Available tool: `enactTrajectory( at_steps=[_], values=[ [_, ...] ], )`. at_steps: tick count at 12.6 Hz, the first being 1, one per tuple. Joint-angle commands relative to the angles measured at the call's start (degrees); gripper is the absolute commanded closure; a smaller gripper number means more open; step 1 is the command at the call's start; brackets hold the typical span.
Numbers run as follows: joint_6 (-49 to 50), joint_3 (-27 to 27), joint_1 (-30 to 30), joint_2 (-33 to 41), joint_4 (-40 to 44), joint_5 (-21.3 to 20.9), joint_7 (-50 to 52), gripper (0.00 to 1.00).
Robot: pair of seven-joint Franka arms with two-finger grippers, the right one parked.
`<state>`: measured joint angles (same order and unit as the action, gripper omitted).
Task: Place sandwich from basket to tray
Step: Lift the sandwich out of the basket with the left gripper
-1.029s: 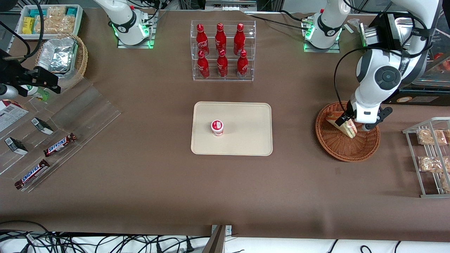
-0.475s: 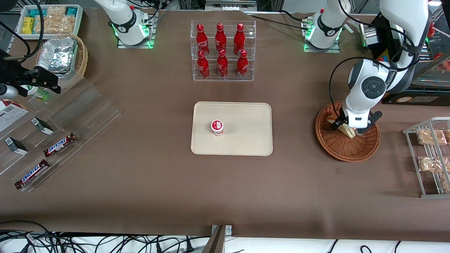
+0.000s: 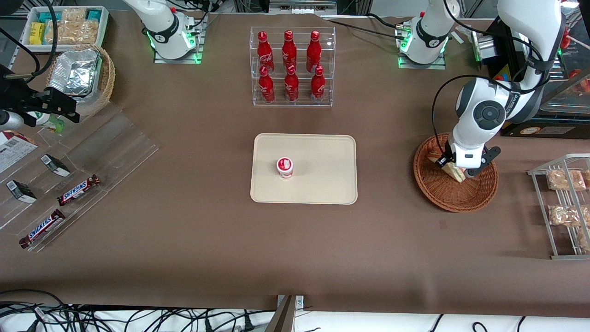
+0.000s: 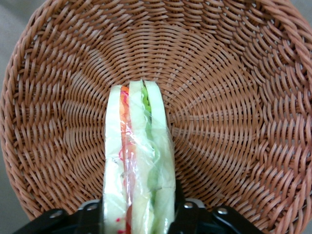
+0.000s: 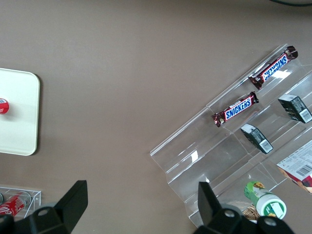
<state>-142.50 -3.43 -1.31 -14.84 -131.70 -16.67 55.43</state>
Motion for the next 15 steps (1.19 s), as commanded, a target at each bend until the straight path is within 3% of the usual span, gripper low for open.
enactTrajectory(
  at_steps=[1, 7, 9, 11, 15],
  values=[
    [3.1, -0.18, -0.62, 0.95, 0.65, -1.34, -4.0, 1.0],
    [21.53, -1.06, -0.27, 1.83, 15.56, 0.41, -10.58, 1.0],
    [29.0, -0.97, -0.27, 1.57, 23.03, 4.79, -16.2, 1.0],
    [35.77, -0.97, 0.08, 1.13, 29.8, 5.69, -19.99, 1.0],
    [41.07, -1.06, 0.34, 0.87, 38.35, 10.78, -30.34, 1.0]
  ],
)
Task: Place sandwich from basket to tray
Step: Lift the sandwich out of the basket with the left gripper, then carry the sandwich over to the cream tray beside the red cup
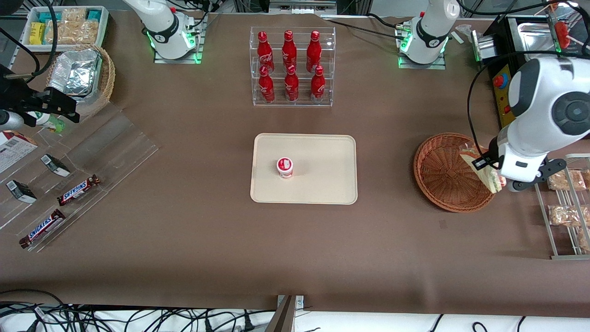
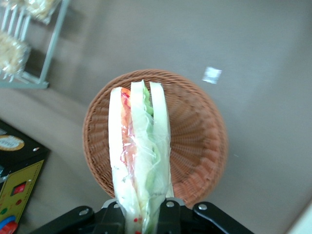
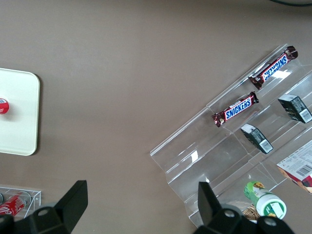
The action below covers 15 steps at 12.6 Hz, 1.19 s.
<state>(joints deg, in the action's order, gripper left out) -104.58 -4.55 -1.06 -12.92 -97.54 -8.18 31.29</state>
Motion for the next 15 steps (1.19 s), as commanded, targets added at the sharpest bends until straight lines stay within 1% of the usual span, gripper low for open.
enactTrajectory(
  at_steps=[1, 3, 4, 5, 8, 10, 12, 15],
  values=[
    [4.11, -0.02, 0.18, -0.97, 5.07, 2.47, -8.85, 1.0],
    [5.35, -0.28, 0.26, -0.53, 7.0, 6.75, -12.37, 1.0],
    [6.66, -1.77, 0.18, -0.44, 8.06, 7.47, -14.31, 1.0],
    [7.72, -3.17, 0.09, -0.44, 8.59, 7.57, -16.06, 1.0],
    [7.38, -8.27, 0.18, -0.62, 8.51, 7.22, -15.12, 1.0],
    [7.38, -10.38, 0.18, -0.79, 8.33, 6.95, -15.9, 1.0],
    [6.33, -13.37, 0.35, -1.15, 8.33, 7.56, -16.08, 1.0],
    [3.61, -19.69, 0.44, -3.51, 8.33, 7.57, -15.21, 1.0]
  ],
)
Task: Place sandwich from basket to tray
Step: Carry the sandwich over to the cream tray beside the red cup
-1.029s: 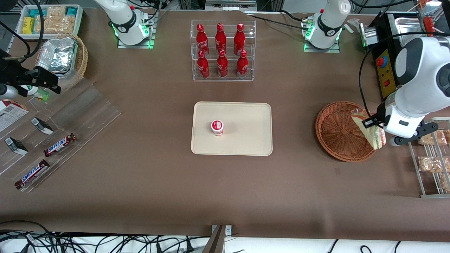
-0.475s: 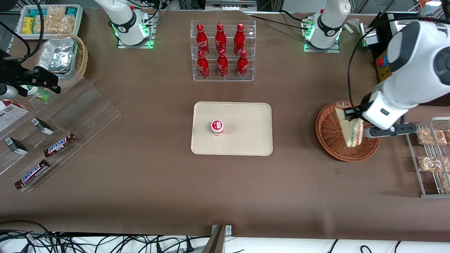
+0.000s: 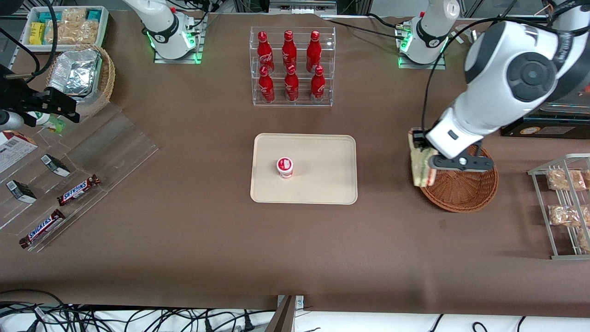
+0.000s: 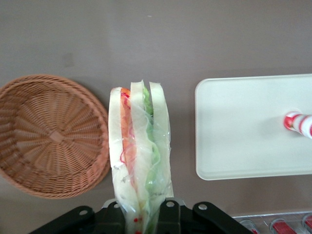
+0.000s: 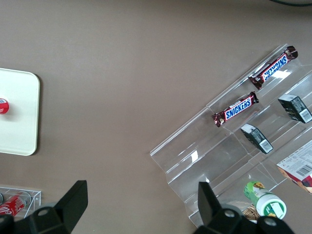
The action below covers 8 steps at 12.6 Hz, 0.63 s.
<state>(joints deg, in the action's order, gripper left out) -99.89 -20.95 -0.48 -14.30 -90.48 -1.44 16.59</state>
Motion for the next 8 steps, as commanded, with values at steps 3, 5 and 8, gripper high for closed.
enactTrajectory(
  at_steps=[3, 5, 8],
  values=[
    [-4.24, -5.85, 2.66, -4.67, 0.21, 0.13, 4.83, 1.0],
    [-8.63, -5.85, 5.39, -6.08, -1.97, 0.04, 8.61, 1.0],
    [-18.82, -5.85, 8.38, -6.09, -10.31, -3.12, 15.03, 1.0]
  ],
)
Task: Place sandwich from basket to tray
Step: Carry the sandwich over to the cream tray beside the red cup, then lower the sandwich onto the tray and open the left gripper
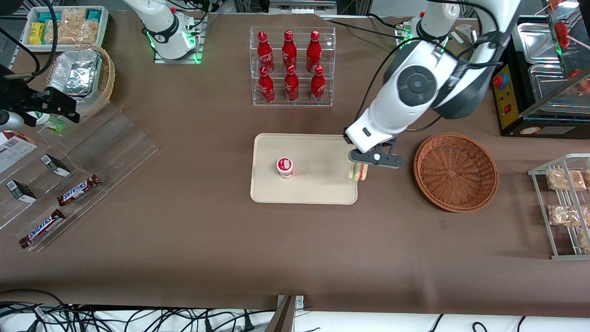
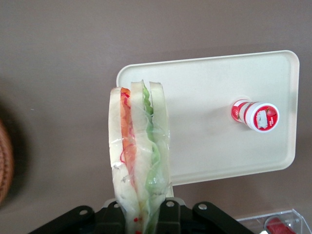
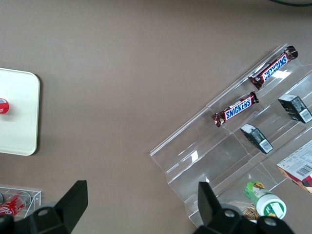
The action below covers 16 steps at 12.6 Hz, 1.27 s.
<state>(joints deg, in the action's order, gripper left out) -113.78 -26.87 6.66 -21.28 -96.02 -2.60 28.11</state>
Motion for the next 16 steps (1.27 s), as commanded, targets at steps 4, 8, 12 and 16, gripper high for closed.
enactTrajectory(
  at_steps=[4, 8, 12, 16],
  values=[
    [-13.38, 0.06, 3.44, -0.42, -11.28, -4.25, 5.9, 1.0],
    [-18.39, 0.06, 5.81, -7.44, -11.29, -14.43, 14.41, 1.0],
    [-19.2, -0.02, 6.61, -11.05, -10.85, -19.36, 17.16, 1.0],
    [-19.38, -0.02, 6.78, -12.12, -10.5, -19.81, 18.3, 0.77]
  ],
)
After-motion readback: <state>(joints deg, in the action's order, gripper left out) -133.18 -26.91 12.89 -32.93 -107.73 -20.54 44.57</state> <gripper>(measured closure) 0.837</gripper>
